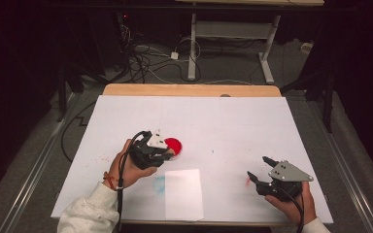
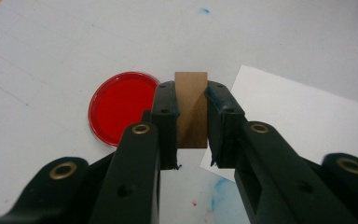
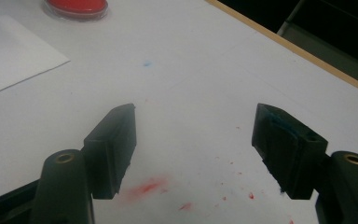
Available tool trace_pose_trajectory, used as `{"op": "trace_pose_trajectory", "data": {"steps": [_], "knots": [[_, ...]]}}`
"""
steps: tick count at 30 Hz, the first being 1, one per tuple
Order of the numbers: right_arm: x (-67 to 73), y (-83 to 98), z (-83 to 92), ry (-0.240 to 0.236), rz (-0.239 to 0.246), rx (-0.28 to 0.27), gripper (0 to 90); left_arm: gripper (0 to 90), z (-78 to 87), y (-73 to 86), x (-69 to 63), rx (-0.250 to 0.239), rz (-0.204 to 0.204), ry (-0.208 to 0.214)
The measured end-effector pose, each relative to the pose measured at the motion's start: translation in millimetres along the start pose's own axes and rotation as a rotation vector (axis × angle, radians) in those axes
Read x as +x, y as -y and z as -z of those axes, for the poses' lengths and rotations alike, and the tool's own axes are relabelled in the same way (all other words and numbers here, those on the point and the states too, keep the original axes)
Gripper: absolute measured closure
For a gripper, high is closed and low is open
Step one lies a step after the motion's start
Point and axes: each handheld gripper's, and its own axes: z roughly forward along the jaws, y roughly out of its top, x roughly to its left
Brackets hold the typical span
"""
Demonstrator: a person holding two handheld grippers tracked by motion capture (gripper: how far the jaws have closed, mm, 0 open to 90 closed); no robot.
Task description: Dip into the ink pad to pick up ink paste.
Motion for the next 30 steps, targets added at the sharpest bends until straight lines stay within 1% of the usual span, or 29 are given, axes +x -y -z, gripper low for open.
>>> {"op": "trace_pose_trajectory", "data": {"steps": [3,5,7,8,9,10,14,16,19,22,24,30], "knots": [[-0.2,-1.7,1.4,0.004,-0.007,-0.011,31.2,73.9,2.5,3.3,-5.6,0.001,-0.005,0.013],[-0.3,-1.5,0.3,0.002,-0.007,-0.004,31.2,73.9,4.3,5.1,-9.5,0.003,-0.013,0.018],[-0.6,-1.5,-1.0,0.002,-0.007,-0.002,31.2,73.9,5.6,6.0,-12.2,-0.010,-0.010,0.012],[-0.9,-1.6,-1.4,0.000,-0.007,-0.001,31.2,73.9,5.9,6.1,-13.3,-0.008,-0.016,0.030],[-1.2,-1.8,-1.7,0.001,-0.006,-0.001,31.1,73.9,5.9,6.0,-14.5,-0.008,-0.022,0.033],[-1.2,-1.8,-1.8,0.002,-0.006,0.000,31.2,73.9,5.3,5.8,-15.7,-0.010,-0.022,0.034],[-1.0,-1.7,-1.3,0.003,-0.004,-0.001,31.1,73.9,0.3,3.3,-23.2,0.009,-0.054,0.056],[-1.1,-1.7,-0.8,0.006,-0.009,-0.003,31.1,73.9,-1.6,2.4,-25.5,0.010,-0.060,0.060],[-1.6,-2.2,0.1,0.007,-0.003,-0.007,31.1,73.9,-3.7,1.6,-28.5,0.013,-0.070,0.065],[-1.9,-4.4,1.0,0.009,-0.006,-0.017,31.1,73.9,-5.6,1.1,-32.2,0.015,-0.081,0.078],[-2.1,-5.8,0.9,0.010,-0.004,-0.022,31.0,73.9,-7.3,1.3,-34.1,0.022,-0.085,0.092],[-2.2,-8.3,1.7,0.007,0.000,-0.033,30.5,73.9,-11.3,1.4,-39.1,0.040,-0.100,0.108]]}}
